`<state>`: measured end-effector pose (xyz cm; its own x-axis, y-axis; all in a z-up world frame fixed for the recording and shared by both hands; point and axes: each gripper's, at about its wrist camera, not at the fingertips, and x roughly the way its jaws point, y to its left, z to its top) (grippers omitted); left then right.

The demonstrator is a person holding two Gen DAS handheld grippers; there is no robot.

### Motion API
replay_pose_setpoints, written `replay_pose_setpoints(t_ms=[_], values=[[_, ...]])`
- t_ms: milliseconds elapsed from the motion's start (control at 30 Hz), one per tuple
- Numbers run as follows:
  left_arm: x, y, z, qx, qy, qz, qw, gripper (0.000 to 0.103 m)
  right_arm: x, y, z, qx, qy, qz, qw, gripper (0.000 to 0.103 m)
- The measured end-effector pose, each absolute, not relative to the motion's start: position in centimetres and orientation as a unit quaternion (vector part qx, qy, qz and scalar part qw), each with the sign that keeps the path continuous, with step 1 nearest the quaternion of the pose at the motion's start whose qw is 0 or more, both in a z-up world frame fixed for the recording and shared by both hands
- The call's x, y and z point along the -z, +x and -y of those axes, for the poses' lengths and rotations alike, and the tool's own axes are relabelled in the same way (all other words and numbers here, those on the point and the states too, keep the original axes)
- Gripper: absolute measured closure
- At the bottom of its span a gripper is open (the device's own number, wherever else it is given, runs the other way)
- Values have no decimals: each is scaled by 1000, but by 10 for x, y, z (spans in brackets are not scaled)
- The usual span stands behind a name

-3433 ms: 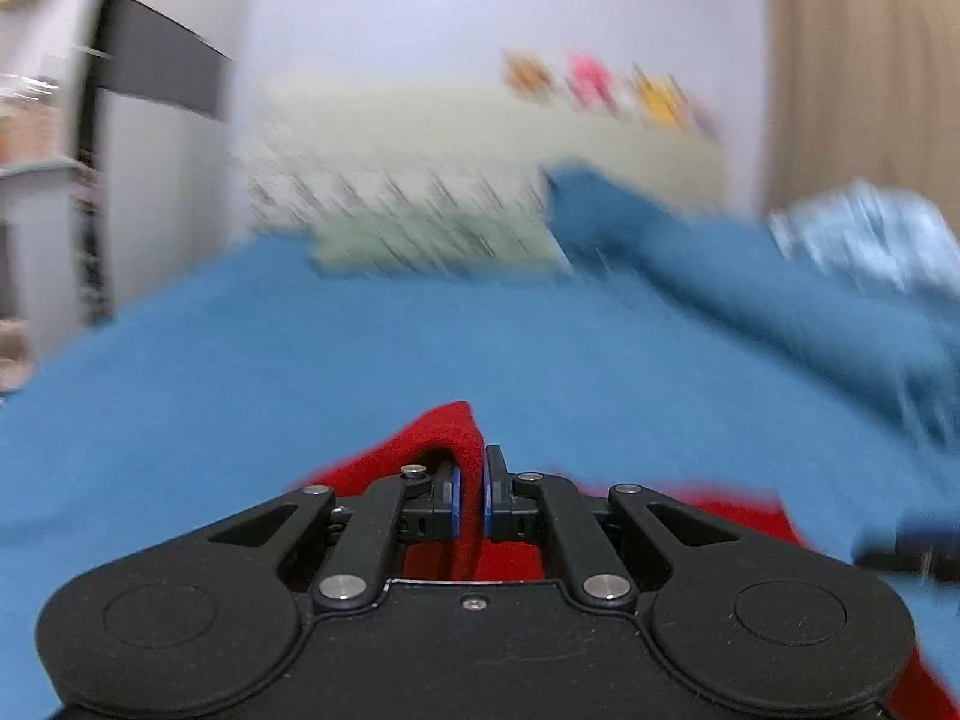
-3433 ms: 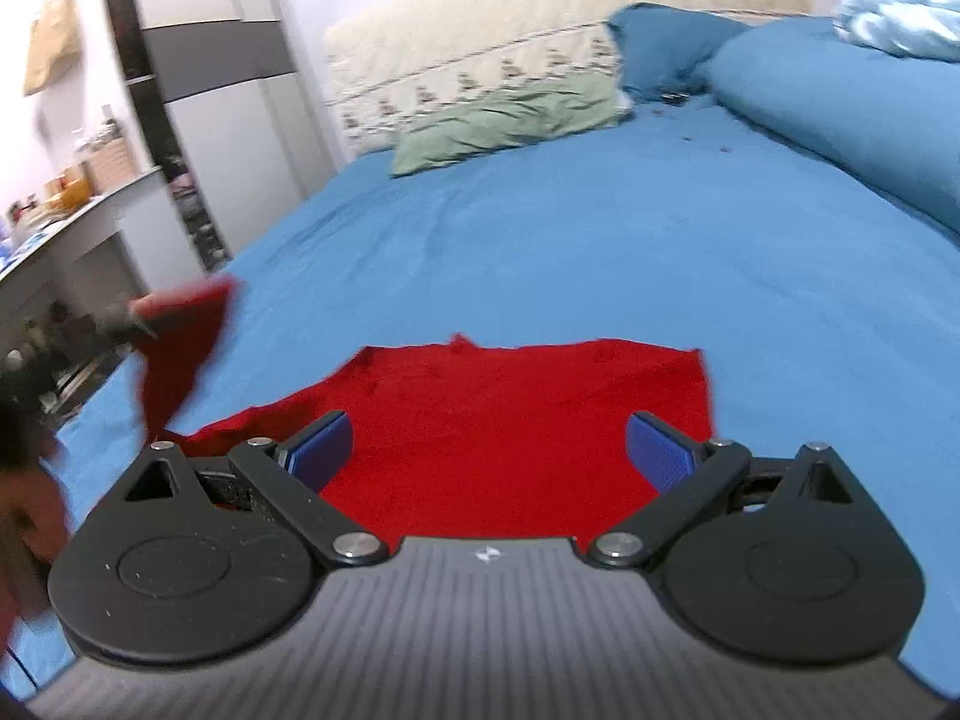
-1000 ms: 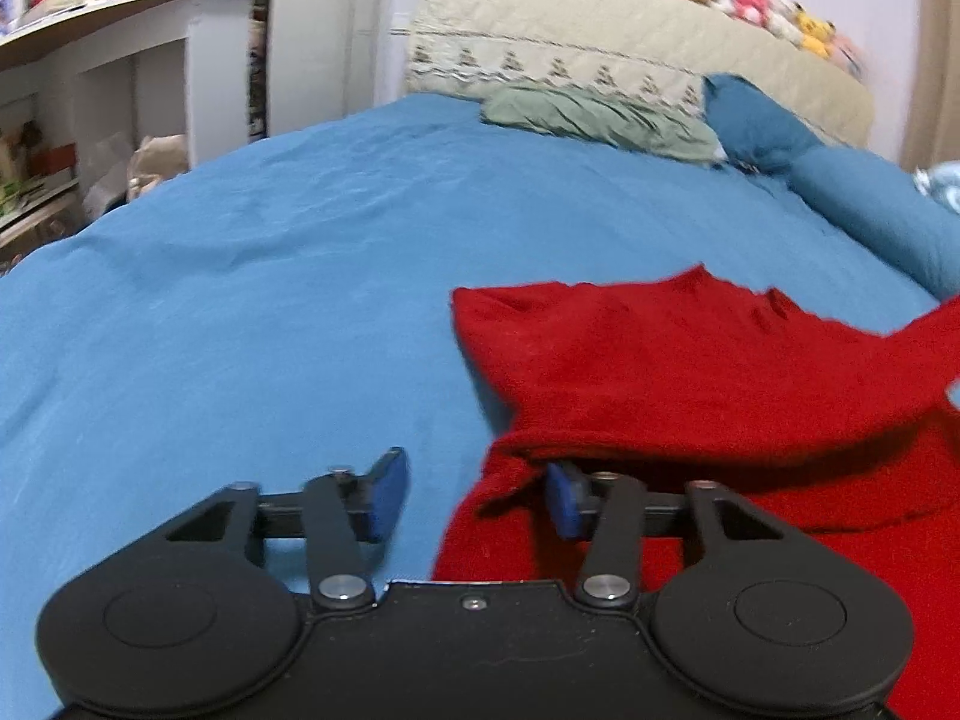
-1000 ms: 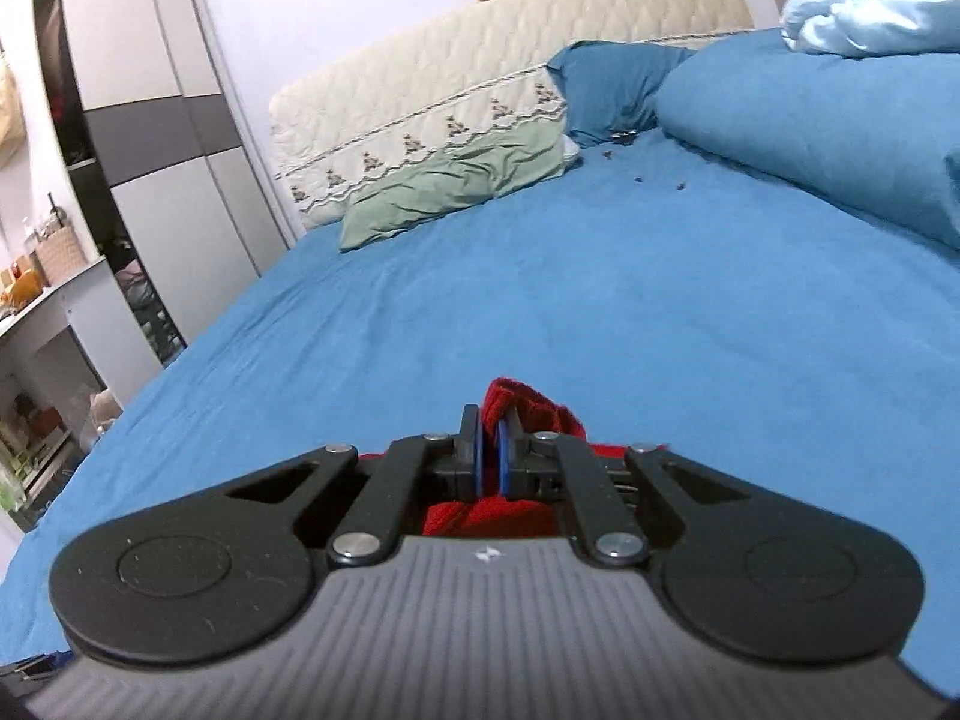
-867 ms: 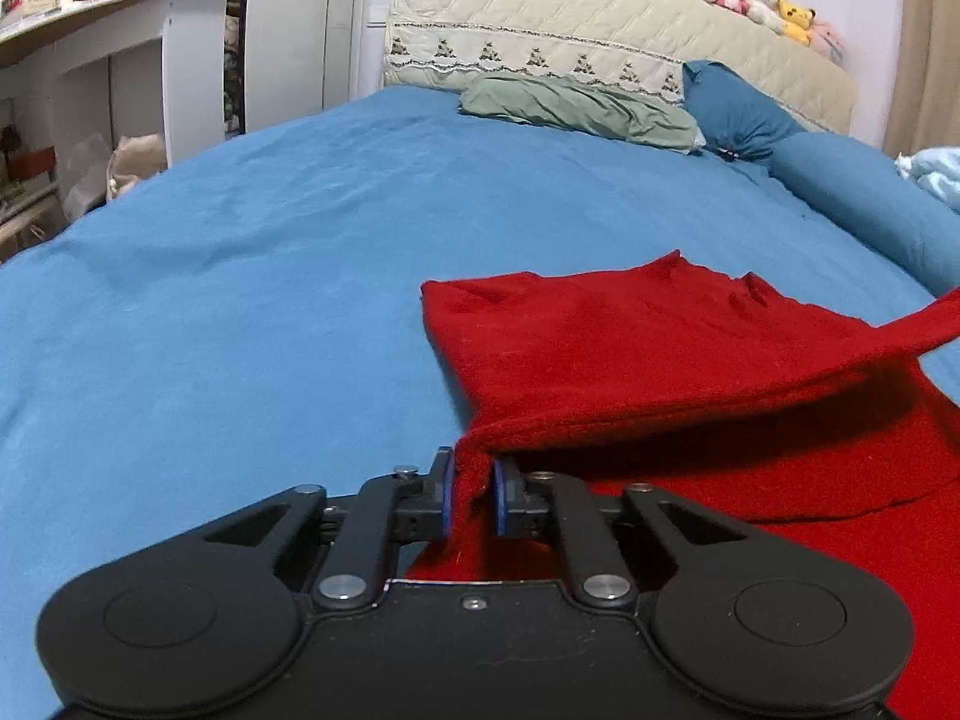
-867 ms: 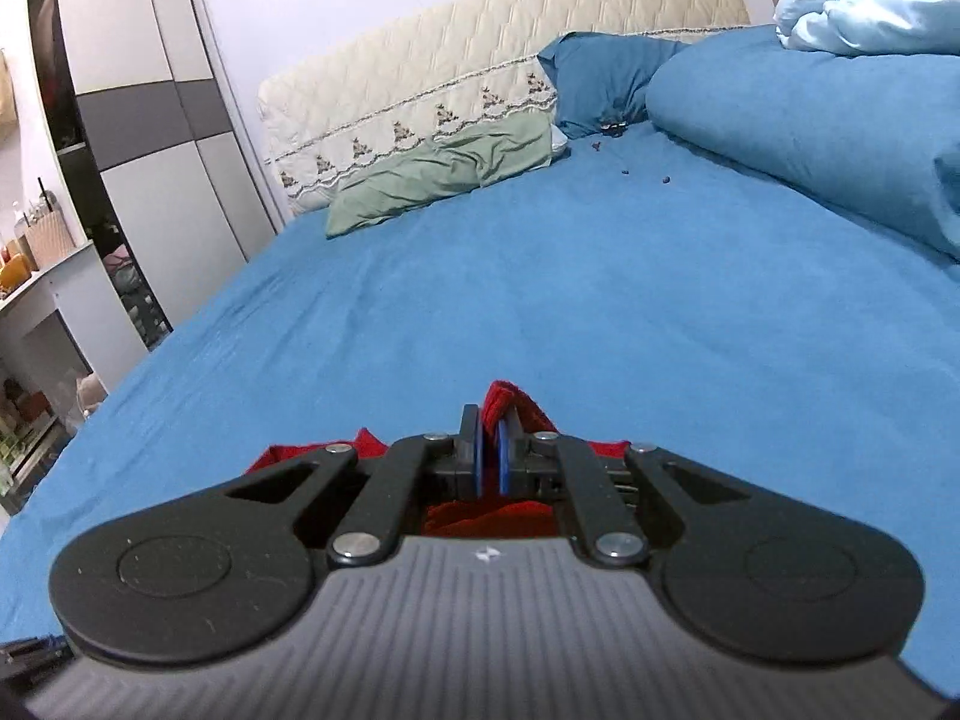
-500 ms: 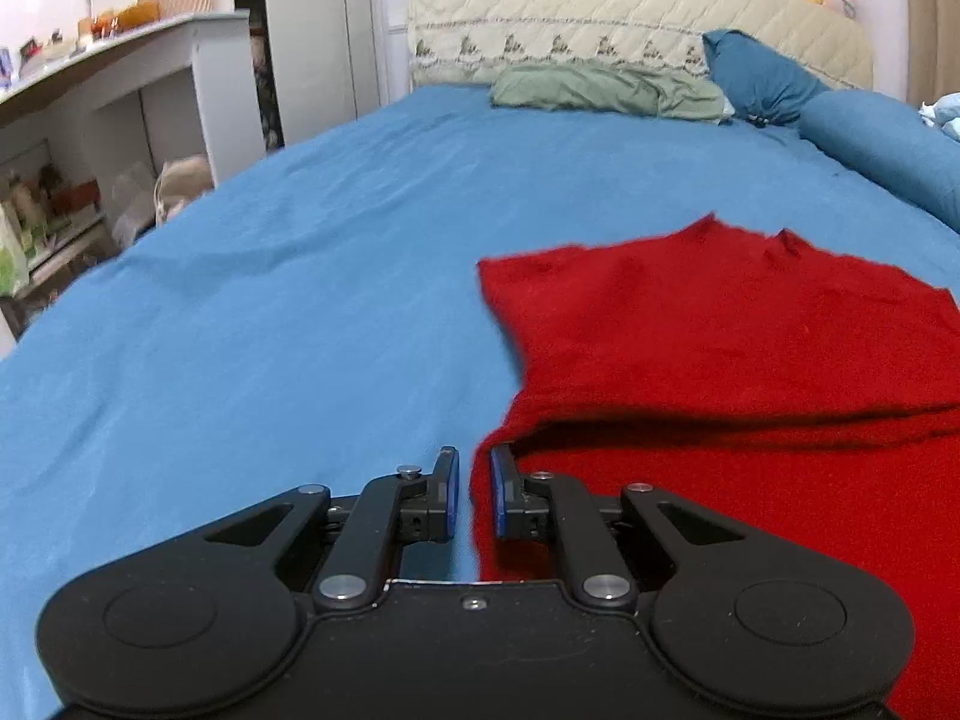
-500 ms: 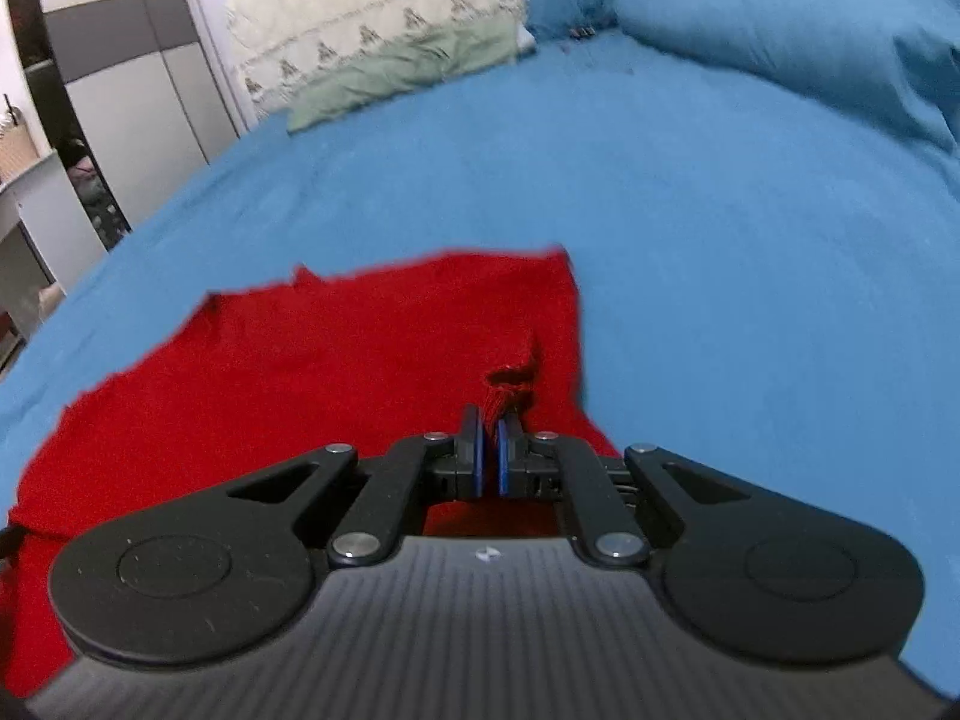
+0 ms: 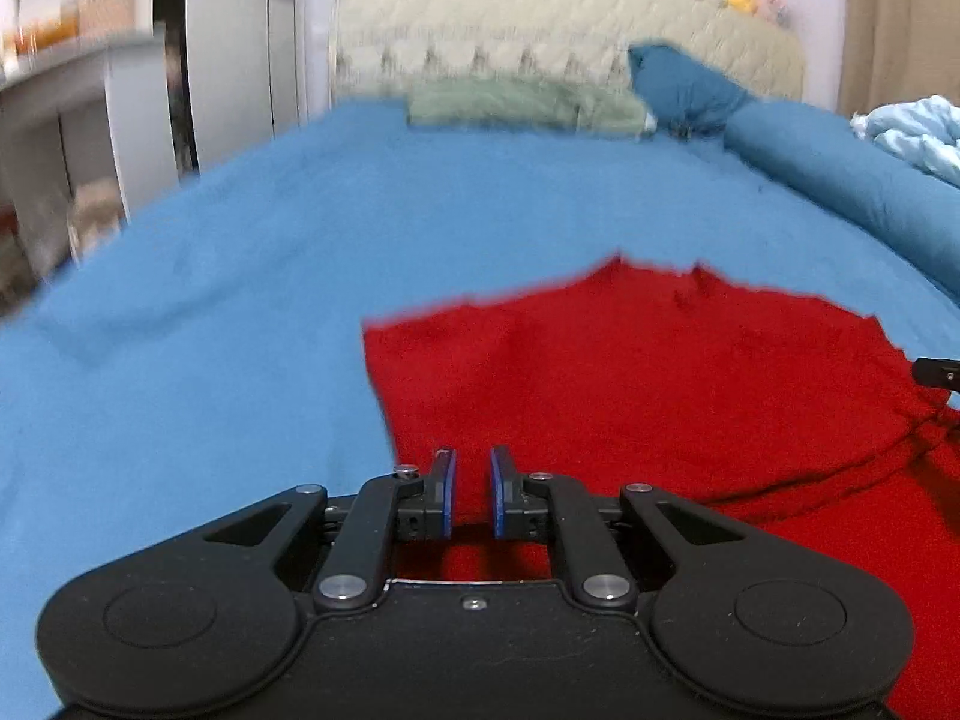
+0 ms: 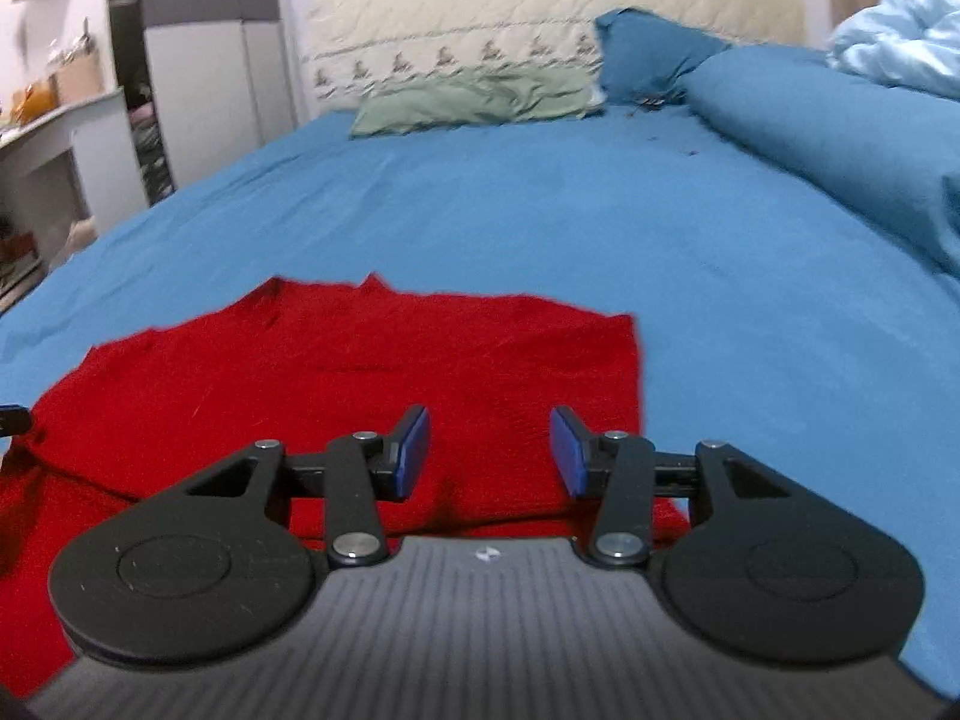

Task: Fold small clothes

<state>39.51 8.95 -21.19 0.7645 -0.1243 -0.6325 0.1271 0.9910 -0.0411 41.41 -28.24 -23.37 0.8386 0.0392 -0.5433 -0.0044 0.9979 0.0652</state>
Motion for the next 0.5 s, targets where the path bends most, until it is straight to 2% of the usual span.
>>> replay_pose_setpoints(t_ms=[133, 267, 467, 500], values=[[225, 388, -97, 62, -18, -354, 933, 90, 258, 417, 288, 5, 54, -315, 948, 43], [228, 381, -97, 54, -39, -354, 933, 90, 265, 402, 287, 16, 40, -301, 953, 43], [220, 380, -93, 48, -33, -358, 932, 90, 253, 397, 292, 14, 60, -302, 951, 43], [214, 377, -93, 49, -32, -359, 931, 87, 246, 393, 294, 12, 66, -299, 952, 42]])
